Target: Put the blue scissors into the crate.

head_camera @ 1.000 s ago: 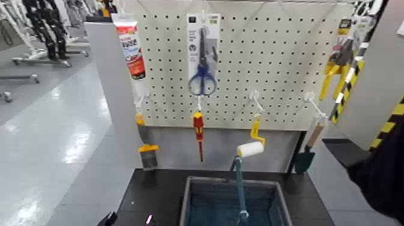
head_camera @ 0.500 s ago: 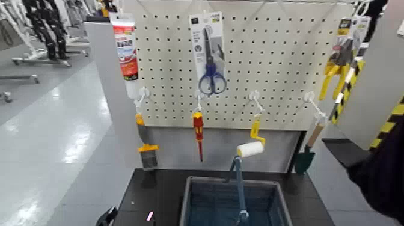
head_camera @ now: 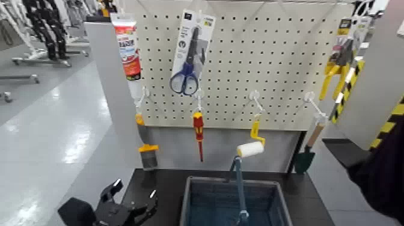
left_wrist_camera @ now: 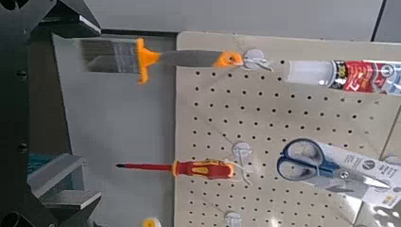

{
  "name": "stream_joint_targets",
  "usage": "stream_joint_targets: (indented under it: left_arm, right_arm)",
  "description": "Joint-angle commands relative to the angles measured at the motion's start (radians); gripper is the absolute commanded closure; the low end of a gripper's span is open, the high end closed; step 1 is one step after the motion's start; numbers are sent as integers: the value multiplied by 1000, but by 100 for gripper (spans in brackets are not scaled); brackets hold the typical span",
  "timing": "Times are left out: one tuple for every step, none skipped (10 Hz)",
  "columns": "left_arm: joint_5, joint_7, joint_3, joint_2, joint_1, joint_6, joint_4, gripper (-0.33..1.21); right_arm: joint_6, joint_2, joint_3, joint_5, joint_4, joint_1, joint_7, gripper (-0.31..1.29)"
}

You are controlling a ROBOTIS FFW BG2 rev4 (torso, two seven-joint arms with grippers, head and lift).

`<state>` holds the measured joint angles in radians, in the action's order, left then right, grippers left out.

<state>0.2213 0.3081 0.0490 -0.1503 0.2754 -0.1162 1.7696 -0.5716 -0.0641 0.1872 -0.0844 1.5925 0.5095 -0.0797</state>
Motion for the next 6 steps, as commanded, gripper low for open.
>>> stream_joint_targets:
  left_arm:
    - [18, 94, -29, 8, -85, 81, 33, 10]
    - [18, 144, -32, 6, -117, 118, 48, 10]
    - [29, 187, -28, -9, -159, 144, 48, 11]
    - [39, 238, -24, -25, -202, 165, 42, 11]
    - [55, 266, -23, -29, -234, 175, 37, 11]
    - [58, 282, -20, -35, -265, 185, 37, 12]
  right_arm:
    - [1, 1, 1, 0, 0, 0, 0, 9]
    - [1, 1, 1, 0, 0, 0, 0, 9]
    - [1, 1, 1, 0, 0, 0, 0, 9]
    - [2, 1, 3, 0, -2, -2, 0, 9]
    - [2, 1, 5, 0, -2, -2, 0, 9]
    - [4, 1, 5, 0, -2, -2, 0, 9]
